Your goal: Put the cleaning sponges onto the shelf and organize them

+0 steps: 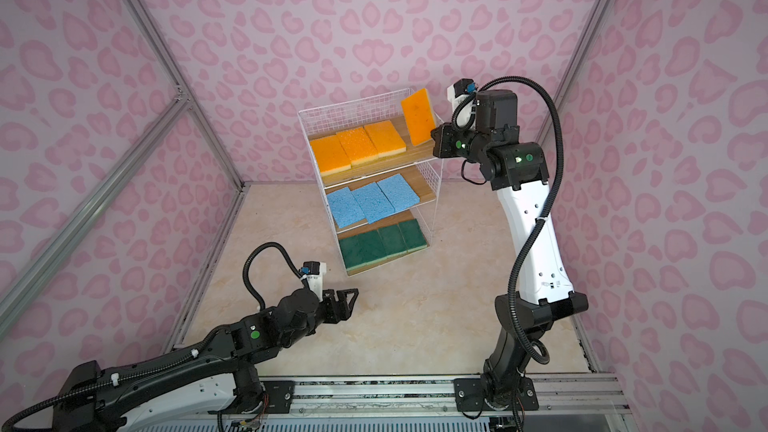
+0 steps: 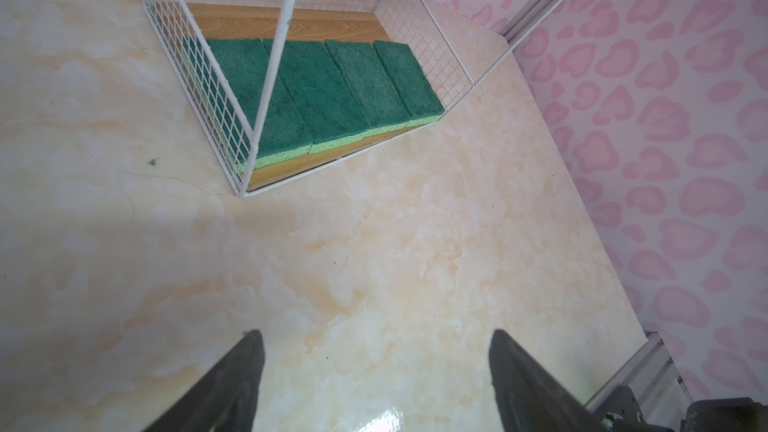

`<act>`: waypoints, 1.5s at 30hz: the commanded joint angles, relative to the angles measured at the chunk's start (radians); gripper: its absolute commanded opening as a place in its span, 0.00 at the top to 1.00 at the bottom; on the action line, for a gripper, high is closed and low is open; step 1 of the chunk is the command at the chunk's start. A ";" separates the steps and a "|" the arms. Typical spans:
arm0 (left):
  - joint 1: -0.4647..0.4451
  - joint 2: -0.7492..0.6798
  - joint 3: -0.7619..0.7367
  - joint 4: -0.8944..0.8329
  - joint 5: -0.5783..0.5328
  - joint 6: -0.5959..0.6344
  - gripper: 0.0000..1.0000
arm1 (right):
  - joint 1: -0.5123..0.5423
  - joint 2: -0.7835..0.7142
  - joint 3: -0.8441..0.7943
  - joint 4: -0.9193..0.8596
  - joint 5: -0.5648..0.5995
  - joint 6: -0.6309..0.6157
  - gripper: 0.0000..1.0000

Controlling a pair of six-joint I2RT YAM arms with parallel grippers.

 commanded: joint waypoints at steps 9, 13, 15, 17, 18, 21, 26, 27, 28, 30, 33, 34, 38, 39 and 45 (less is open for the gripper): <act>0.000 0.016 0.013 0.041 0.005 0.001 0.14 | -0.017 0.000 -0.045 0.005 -0.037 0.000 0.91; 0.000 0.019 0.008 0.048 0.007 -0.002 0.14 | -0.022 0.004 -0.047 0.002 -0.024 0.006 0.63; 0.000 0.020 0.008 0.048 0.006 -0.001 0.14 | -0.022 0.003 -0.048 0.003 -0.014 0.008 0.54; 0.000 0.018 0.006 0.048 0.006 -0.002 0.14 | -0.022 0.000 -0.053 0.006 -0.006 0.010 0.49; 0.000 0.016 0.006 0.047 0.005 -0.001 0.14 | -0.023 -0.004 -0.059 0.009 -0.004 0.012 0.48; 0.000 0.013 0.002 0.048 0.003 -0.004 0.14 | -0.023 -0.015 -0.078 0.024 0.008 0.017 0.47; 0.000 0.013 -0.004 0.049 0.003 -0.009 0.14 | -0.021 -0.029 -0.101 0.042 0.020 0.024 0.44; 0.000 0.010 -0.005 0.046 0.000 -0.007 0.14 | -0.020 -0.041 -0.111 0.053 0.019 0.027 0.43; 0.000 0.009 -0.005 0.046 -0.002 -0.007 0.14 | -0.020 -0.050 -0.123 0.063 0.019 0.028 0.42; 0.000 0.000 -0.004 0.039 -0.006 -0.001 0.14 | -0.019 -0.070 -0.150 0.088 0.017 0.033 0.39; 0.003 -0.027 0.011 0.005 -0.025 0.016 0.13 | -0.020 -0.124 -0.214 0.142 0.018 0.044 0.35; 0.004 -0.043 0.017 -0.009 -0.033 0.025 0.12 | -0.018 -0.147 -0.246 0.164 0.021 0.050 0.35; 0.026 -0.123 0.057 -0.100 -0.067 0.061 0.09 | -0.019 -0.266 -0.412 0.277 0.028 0.084 0.33; 0.032 -0.143 0.067 -0.126 -0.076 0.068 0.08 | -0.019 -0.300 -0.464 0.309 0.032 0.097 0.32; 0.064 -0.282 0.126 -0.313 -0.184 0.097 0.00 | -0.019 -0.564 -0.890 0.557 0.092 0.139 0.27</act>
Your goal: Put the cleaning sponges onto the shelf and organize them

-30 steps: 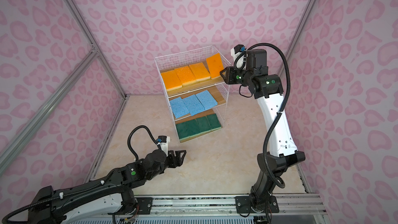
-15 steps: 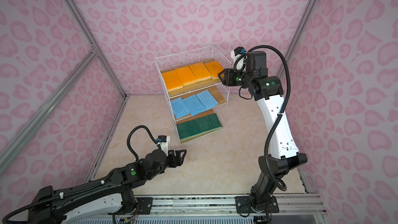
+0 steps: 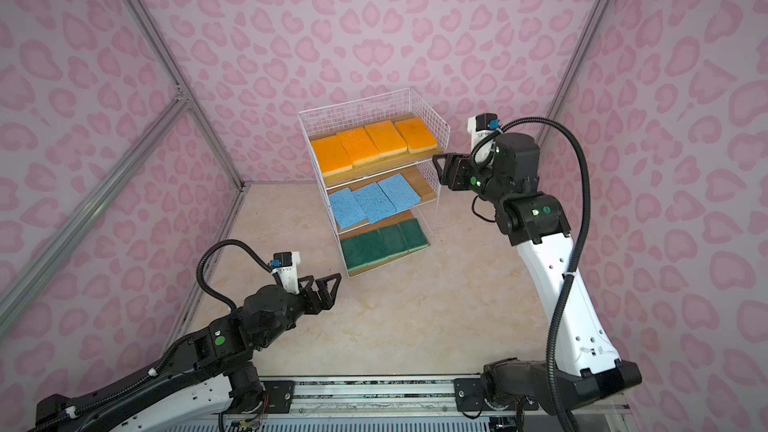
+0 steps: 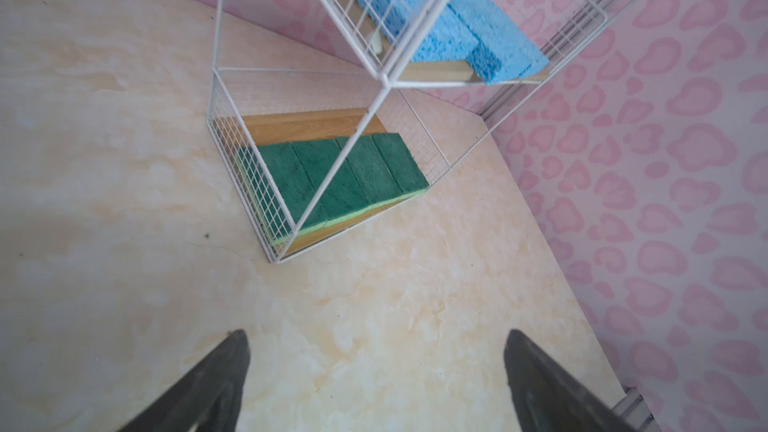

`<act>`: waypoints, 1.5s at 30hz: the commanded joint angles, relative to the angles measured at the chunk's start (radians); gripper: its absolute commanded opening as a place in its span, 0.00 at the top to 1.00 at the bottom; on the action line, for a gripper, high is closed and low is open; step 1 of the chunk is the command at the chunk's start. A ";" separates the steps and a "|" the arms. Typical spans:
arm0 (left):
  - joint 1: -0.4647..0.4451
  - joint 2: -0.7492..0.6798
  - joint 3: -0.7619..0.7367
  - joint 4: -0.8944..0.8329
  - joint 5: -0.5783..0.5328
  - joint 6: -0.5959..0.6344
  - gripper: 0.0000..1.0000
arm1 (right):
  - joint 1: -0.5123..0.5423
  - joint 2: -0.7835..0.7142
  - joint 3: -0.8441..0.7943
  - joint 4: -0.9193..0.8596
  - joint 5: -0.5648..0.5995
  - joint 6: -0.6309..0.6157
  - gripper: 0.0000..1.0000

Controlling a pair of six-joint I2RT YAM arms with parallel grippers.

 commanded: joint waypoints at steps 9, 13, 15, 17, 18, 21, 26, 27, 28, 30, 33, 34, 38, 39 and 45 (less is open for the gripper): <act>0.077 -0.111 0.102 -0.303 -0.338 0.056 0.02 | -0.005 -0.240 -0.589 0.336 0.123 0.017 0.05; 0.130 -0.119 0.083 -0.271 -0.408 0.089 0.02 | -0.008 -0.294 -0.764 0.442 0.190 0.018 0.02; 0.178 -0.113 0.068 -0.241 -0.424 0.101 0.02 | -0.012 -0.313 -0.835 0.486 0.233 0.027 0.02; 0.256 -0.098 0.058 -0.204 -0.394 0.115 0.02 | -0.014 -0.326 -0.902 0.535 0.287 0.027 0.02; 0.291 -0.085 0.054 -0.180 -0.364 0.127 0.02 | -0.016 -0.329 -0.930 0.557 0.314 0.020 0.02; 0.431 -0.007 0.051 -0.111 -0.263 0.153 0.02 | -0.014 -0.331 -1.014 0.629 0.417 -0.004 0.02; 0.623 0.164 0.055 -0.017 -0.142 0.147 0.02 | -0.016 -0.329 -1.105 0.736 0.557 -0.040 0.02; 0.650 0.195 0.048 0.019 -0.133 0.155 0.02 | -0.016 -0.324 -1.120 0.757 0.589 -0.048 0.02; 0.668 0.223 0.045 0.050 -0.130 0.166 0.02 | -0.016 -0.318 -1.129 0.769 0.617 -0.052 0.02; 0.699 0.289 0.050 0.111 -0.156 0.208 0.02 | -0.018 -0.301 -1.142 0.793 0.677 -0.059 0.02; 0.725 0.384 0.073 0.181 -0.244 0.276 0.02 | -0.017 -0.264 -1.165 0.848 0.754 -0.091 0.02; 0.736 0.407 0.077 0.204 -0.261 0.289 0.02 | -0.017 -0.246 -1.184 0.891 0.774 -0.123 0.02; 0.798 0.506 0.057 0.372 -0.197 0.396 0.02 | -0.024 -0.166 -1.264 1.124 0.948 -0.286 0.02; 0.814 0.542 0.064 0.389 -0.194 0.425 0.02 | -0.034 -0.143 -1.279 1.173 0.963 -0.292 0.02; 0.900 0.635 -0.004 0.596 -0.039 0.573 0.02 | -0.055 0.019 -1.338 1.471 0.953 -0.288 0.02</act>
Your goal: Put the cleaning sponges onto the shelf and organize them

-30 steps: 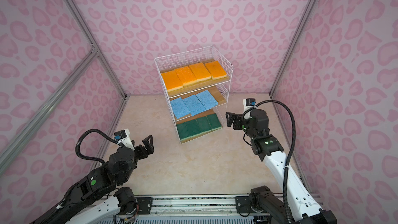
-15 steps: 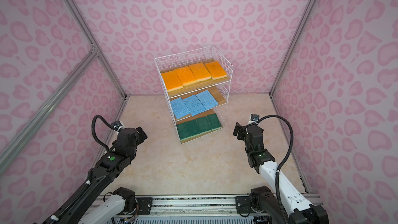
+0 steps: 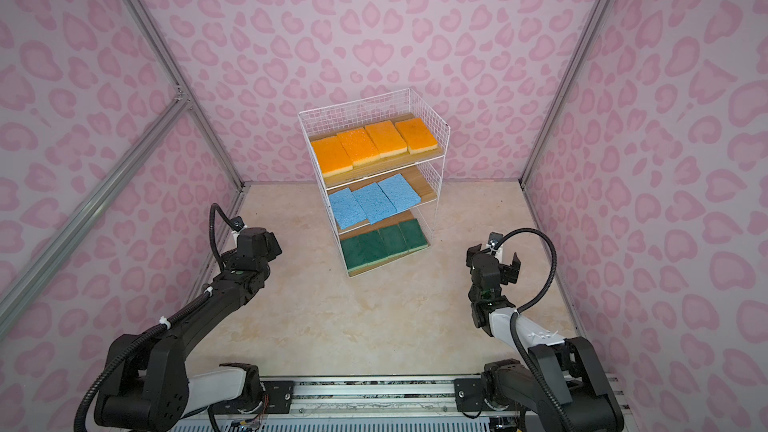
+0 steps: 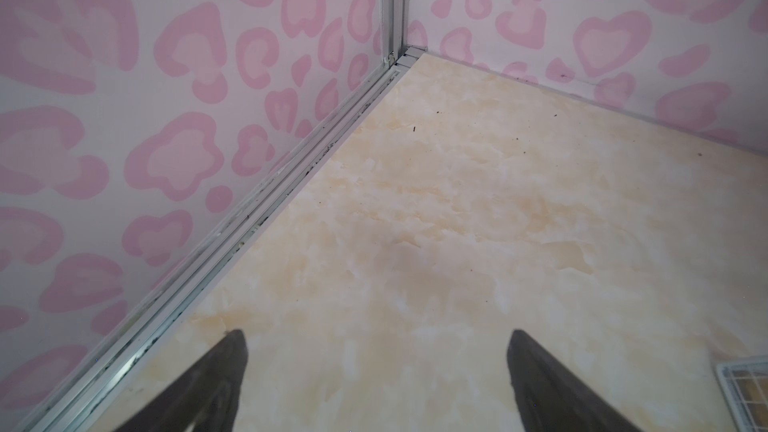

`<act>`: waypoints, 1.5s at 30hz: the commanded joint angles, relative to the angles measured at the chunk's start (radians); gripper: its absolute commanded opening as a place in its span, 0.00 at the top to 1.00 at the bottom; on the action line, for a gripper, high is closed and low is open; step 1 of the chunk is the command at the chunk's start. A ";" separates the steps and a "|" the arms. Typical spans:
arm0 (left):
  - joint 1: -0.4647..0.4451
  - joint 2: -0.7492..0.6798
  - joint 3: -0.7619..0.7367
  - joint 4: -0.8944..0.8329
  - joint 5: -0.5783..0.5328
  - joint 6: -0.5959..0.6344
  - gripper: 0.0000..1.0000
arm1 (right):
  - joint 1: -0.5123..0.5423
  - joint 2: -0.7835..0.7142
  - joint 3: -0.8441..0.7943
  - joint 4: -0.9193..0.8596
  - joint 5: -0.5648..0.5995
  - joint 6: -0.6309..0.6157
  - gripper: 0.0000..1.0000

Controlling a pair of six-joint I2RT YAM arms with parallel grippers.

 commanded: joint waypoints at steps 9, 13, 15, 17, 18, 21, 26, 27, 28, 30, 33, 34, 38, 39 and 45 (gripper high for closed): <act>0.094 0.056 -0.121 0.377 0.320 0.173 0.02 | -0.032 0.004 -0.127 0.430 0.029 -0.001 0.02; 0.110 0.066 -0.171 0.491 0.351 0.198 0.02 | -0.054 0.009 -0.169 0.524 -0.016 0.006 0.02; 0.125 0.084 -0.163 0.495 0.376 0.195 0.02 | -0.056 0.024 -0.139 0.496 -0.051 -0.017 0.02; 0.133 0.103 -0.167 0.513 0.401 0.193 0.02 | -0.055 0.018 -0.073 0.353 -0.045 -0.007 0.02; 0.133 0.112 -0.176 0.531 0.403 0.195 0.02 | -0.057 0.020 -0.038 0.280 -0.045 0.002 0.02; 0.133 0.139 -0.219 0.618 0.393 0.188 0.02 | -0.058 0.036 -0.010 0.254 -0.039 0.000 0.02; 0.130 0.165 -0.215 0.638 0.444 0.214 0.02 | -0.054 0.042 0.022 0.196 -0.077 -0.034 0.02; 0.130 0.166 -0.217 0.643 0.452 0.217 0.02 | -0.049 0.032 0.042 0.110 -0.090 -0.039 0.02; 0.131 0.167 -0.221 0.652 0.469 0.224 0.02 | -0.043 0.033 0.053 0.055 -0.081 -0.037 0.02; 0.130 0.169 -0.226 0.660 0.487 0.235 0.02 | -0.042 0.064 -0.012 0.185 -0.074 -0.025 0.02; 0.129 0.167 -0.228 0.662 0.488 0.235 0.02 | -0.042 0.171 -0.126 0.498 -0.065 -0.030 0.02; 0.129 0.168 -0.228 0.662 0.487 0.236 0.02 | -0.043 0.198 -0.138 0.527 -0.066 -0.025 0.02; 0.127 0.168 -0.228 0.664 0.483 0.237 0.02 | -0.018 0.226 -0.145 0.575 -0.109 -0.076 0.02; 0.127 0.166 -0.228 0.664 0.483 0.238 0.02 | -0.010 0.237 -0.143 0.583 -0.115 -0.087 0.01; 0.126 0.169 -0.225 0.661 0.483 0.236 0.02 | -0.004 0.371 -0.154 0.766 -0.147 -0.123 0.01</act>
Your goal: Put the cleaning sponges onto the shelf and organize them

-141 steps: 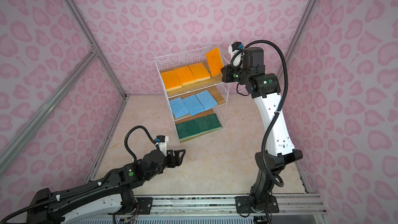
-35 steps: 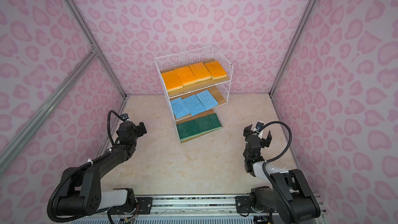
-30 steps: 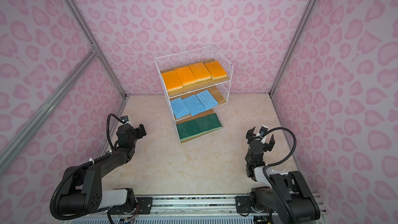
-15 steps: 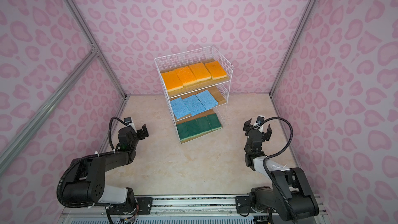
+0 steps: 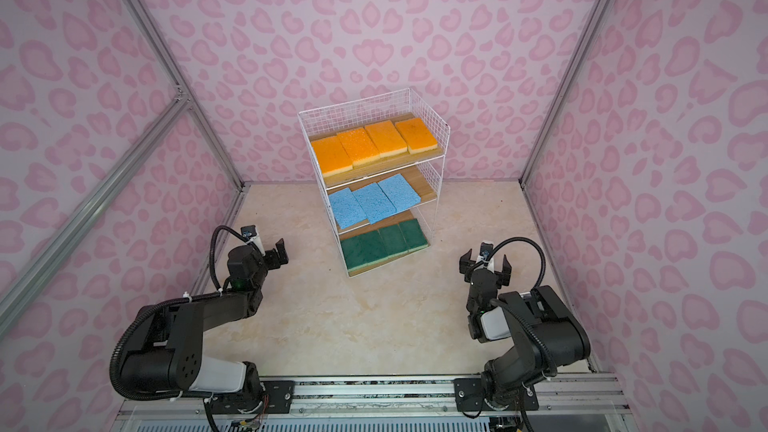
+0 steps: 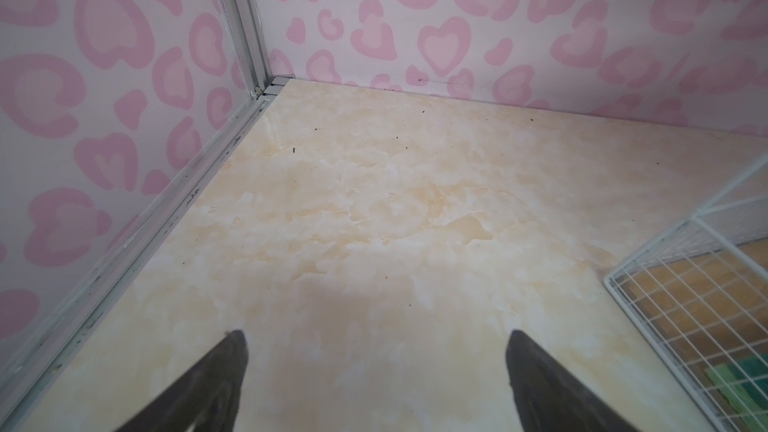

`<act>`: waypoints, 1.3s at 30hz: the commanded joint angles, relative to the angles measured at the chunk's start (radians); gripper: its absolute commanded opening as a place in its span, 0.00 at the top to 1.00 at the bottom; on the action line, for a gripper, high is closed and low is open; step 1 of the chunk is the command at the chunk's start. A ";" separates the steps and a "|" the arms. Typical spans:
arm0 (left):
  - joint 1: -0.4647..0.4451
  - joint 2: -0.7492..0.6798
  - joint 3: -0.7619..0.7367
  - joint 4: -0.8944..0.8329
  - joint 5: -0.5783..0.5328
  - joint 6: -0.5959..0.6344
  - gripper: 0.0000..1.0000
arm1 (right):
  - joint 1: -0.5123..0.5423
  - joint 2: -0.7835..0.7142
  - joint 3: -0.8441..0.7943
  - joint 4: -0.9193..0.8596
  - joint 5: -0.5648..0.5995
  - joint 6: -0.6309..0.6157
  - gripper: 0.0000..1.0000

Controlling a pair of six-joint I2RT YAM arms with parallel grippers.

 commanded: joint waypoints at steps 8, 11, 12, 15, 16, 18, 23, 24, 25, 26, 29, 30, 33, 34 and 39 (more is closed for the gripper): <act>0.000 0.008 0.006 0.040 0.012 0.011 0.02 | -0.089 -0.032 0.166 -0.271 -0.071 0.091 0.01; 0.001 0.008 0.004 0.041 0.012 0.010 0.02 | -0.105 -0.038 0.170 -0.291 -0.093 0.099 0.01; 0.001 0.008 0.005 0.041 0.012 0.011 0.02 | -0.104 -0.030 0.159 -0.263 -0.091 0.099 0.01; 0.001 0.007 0.004 0.041 0.012 0.010 0.02 | -0.103 -0.034 0.163 -0.274 -0.091 0.099 0.01; 0.001 0.007 0.004 0.041 0.012 0.010 0.03 | -0.103 -0.040 0.169 -0.296 -0.093 0.096 0.02; 0.001 0.006 0.003 0.043 0.010 0.015 0.02 | -0.102 -0.048 0.176 -0.321 -0.090 0.096 0.01; -0.006 0.008 0.005 0.042 0.002 0.020 0.02 | -0.098 -0.050 0.177 -0.327 -0.084 0.096 0.01; -0.019 0.010 0.007 0.040 -0.017 0.029 0.02 | -0.097 -0.046 0.174 -0.317 -0.083 0.095 0.01; -0.032 0.012 0.006 0.040 -0.039 0.036 0.02 | -0.098 -0.044 0.174 -0.314 -0.082 0.095 0.01; -0.034 0.010 0.005 0.041 -0.040 0.036 0.02 | -0.098 -0.046 0.175 -0.319 -0.082 0.095 0.02; -0.034 0.011 0.006 0.041 -0.039 0.036 0.02 | -0.098 -0.046 0.176 -0.319 -0.082 0.095 0.01; -0.034 0.012 0.006 0.041 -0.039 0.036 0.02 | -0.097 -0.046 0.176 -0.320 -0.082 0.094 0.01; -0.033 0.013 0.010 0.038 -0.038 0.035 0.02 | -0.097 -0.048 0.176 -0.321 -0.082 0.095 0.01; -0.033 0.015 0.010 0.037 -0.037 0.035 0.02 | -0.098 -0.047 0.176 -0.320 -0.082 0.095 0.01; -0.033 0.012 0.008 0.039 -0.036 0.035 0.02 | -0.097 -0.048 0.176 -0.319 -0.083 0.095 0.01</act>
